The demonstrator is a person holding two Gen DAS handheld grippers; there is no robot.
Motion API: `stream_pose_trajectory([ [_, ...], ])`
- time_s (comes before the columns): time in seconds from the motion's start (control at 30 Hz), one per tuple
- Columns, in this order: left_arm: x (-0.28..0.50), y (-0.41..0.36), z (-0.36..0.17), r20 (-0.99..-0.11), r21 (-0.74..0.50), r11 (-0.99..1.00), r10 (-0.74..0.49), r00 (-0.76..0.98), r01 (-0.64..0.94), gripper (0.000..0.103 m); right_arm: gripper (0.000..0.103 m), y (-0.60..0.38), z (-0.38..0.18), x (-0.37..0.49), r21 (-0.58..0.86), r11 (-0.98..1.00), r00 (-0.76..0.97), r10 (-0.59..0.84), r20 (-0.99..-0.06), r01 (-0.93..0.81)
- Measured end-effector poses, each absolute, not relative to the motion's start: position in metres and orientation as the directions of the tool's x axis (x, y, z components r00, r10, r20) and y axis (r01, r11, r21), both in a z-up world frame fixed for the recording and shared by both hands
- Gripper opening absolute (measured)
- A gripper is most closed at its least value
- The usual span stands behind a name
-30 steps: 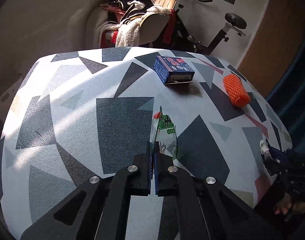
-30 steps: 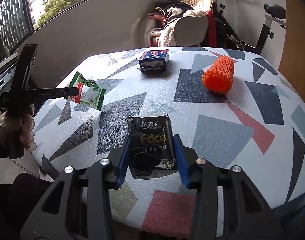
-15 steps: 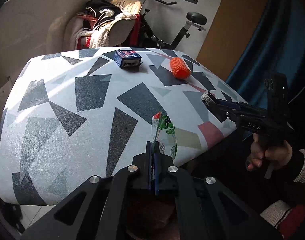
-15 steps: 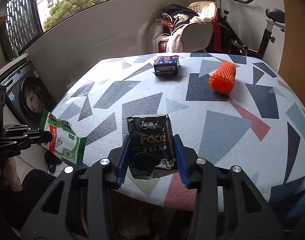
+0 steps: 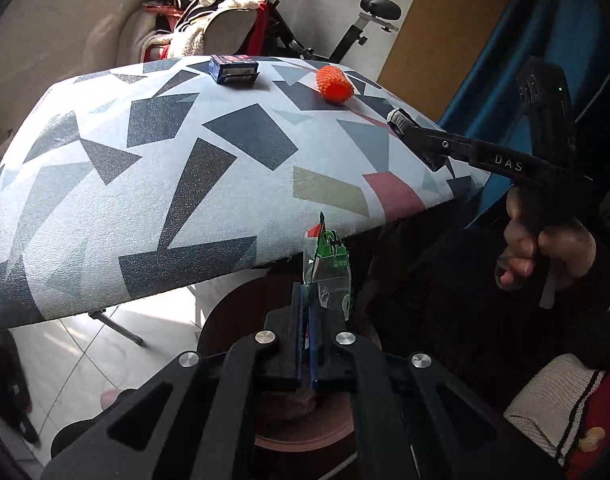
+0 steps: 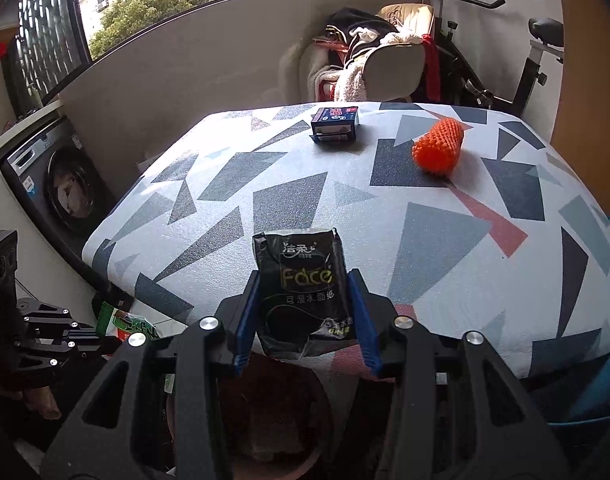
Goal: Collect trash
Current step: 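Carry the green packet and black tissue pack over the bin and release both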
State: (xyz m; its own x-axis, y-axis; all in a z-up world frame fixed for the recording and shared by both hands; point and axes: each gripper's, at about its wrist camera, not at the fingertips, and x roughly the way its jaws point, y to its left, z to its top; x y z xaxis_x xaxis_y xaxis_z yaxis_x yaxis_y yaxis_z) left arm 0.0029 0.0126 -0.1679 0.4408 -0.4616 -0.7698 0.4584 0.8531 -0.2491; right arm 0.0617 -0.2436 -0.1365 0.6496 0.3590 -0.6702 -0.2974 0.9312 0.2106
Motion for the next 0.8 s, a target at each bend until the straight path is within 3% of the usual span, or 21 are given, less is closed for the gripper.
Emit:
stream_pose_trajectory([
  [0.33,-0.004,0.013,-0.186,-0.794,-0.237,0.863,-0.437,0.424,0.446,0.005,0.045,-0.245,-0.144,0.052,0.211,0.933,0.633,0.354,-0.688,-0.292],
  [0.47,-0.004,0.014,-0.188,-0.791,-0.232,0.874,-0.425,0.44,0.428,0.034,0.045,-0.24,-0.148,0.051,0.208,0.931,0.621,0.355,-0.699,-0.299],
  [0.67,-0.002,0.025,-0.187,-0.778,-0.216,0.913,-0.375,0.504,0.346,0.059,0.045,-0.225,-0.157,0.046,0.205,0.922,0.594,0.371,-0.714,-0.329],
  [0.8,0.0,0.039,-0.183,-0.757,-0.217,0.939,-0.334,0.562,0.266,0.065,0.046,-0.212,-0.166,0.039,0.201,0.91,0.562,0.385,-0.732,-0.362],
])
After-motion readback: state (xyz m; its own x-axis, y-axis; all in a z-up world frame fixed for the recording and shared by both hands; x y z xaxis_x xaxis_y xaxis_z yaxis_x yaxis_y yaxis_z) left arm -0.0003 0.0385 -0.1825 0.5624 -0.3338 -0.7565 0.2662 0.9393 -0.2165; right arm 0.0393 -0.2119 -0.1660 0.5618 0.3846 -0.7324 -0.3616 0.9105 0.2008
